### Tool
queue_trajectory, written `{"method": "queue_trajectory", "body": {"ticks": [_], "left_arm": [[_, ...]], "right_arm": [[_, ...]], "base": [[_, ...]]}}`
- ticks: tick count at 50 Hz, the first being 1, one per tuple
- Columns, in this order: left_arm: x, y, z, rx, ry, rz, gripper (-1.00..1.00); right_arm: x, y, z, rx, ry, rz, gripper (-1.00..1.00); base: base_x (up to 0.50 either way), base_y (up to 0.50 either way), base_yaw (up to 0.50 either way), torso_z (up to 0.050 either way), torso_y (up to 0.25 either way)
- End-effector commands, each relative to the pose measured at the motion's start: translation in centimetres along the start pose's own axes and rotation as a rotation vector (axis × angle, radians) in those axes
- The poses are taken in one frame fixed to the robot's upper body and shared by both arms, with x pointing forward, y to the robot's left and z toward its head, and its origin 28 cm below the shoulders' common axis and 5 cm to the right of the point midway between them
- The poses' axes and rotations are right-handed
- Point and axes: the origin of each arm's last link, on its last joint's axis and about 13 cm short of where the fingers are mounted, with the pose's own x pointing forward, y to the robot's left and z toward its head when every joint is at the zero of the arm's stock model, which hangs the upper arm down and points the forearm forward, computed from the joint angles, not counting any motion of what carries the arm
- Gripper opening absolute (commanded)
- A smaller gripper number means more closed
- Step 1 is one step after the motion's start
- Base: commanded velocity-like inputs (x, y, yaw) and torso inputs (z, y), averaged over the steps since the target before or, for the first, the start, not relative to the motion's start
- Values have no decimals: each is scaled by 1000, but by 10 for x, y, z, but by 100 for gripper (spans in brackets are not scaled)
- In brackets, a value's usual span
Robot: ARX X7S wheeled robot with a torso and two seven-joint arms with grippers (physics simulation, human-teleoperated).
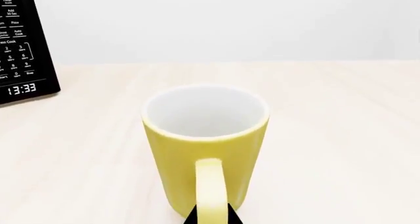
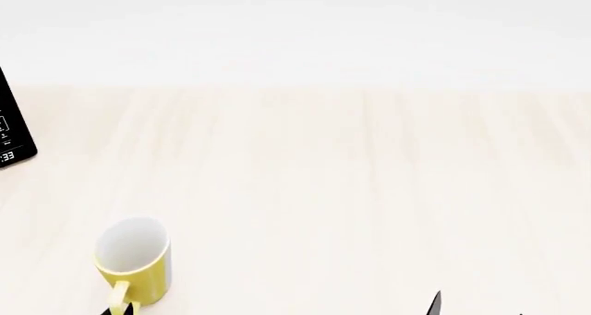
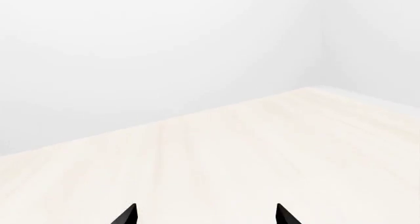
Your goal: Put the yellow and white mug to the front of the white mug.
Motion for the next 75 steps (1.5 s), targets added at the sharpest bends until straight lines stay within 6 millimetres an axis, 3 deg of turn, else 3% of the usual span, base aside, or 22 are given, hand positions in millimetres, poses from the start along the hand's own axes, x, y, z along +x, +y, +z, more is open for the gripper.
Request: {"method": "queue_trajectory", "body": {"ticks": [1,17,34,39,48,56,57,58,59,61,65,69,75], "left_arm": [[0,0,3,-16,-13,-8,-100],[-14,2,21,-119,-154,-85,-100],[-19,2,26,-94,-220,-77,-100],[-22,-2,30,-78,-252,-208,-100],[8,7,43,-96,-214,-316,-100],[58,27,71,66,-211,-403,-100],[64,30,79,24,-189,-494,-100],[69,33,84,66,-201,-465,-100],[78,38,96,133,-188,-612,-100],[85,42,105,174,-145,-682,-100],[104,53,118,188,4,-1061,-100],[117,60,121,177,61,-1140,-100],[125,61,135,252,106,-1105,-100]], "right_arm": [[0,0,1,0,-2,0,100],[-1,0,1,1,-5,-1,100],[0,0,0,-2,0,4,100],[0,1,-1,-3,2,8,100],[0,0,-1,-2,3,6,100],[1,0,-1,-2,6,7,100],[0,0,-1,-1,6,6,100],[0,0,-1,-1,6,6,100],[0,0,-1,-1,6,4,100],[1,0,-1,-2,7,3,100],[2,1,-2,-5,10,5,100],[1,0,-1,-4,8,3,100],[0,-1,0,-2,3,-1,100]], "base": [[0,0,0,0,0],[0,0,0,0,0],[0,0,0,0,1],[0,0,0,0,0],[0,0,0,0,0],[0,0,0,0,0],[0,0,0,0,0],[0,0,0,0,0],[0,0,0,0,10],[0,0,0,0,0],[0,0,0,0,0],[0,0,0,0,0],[0,0,0,0,0]]}}
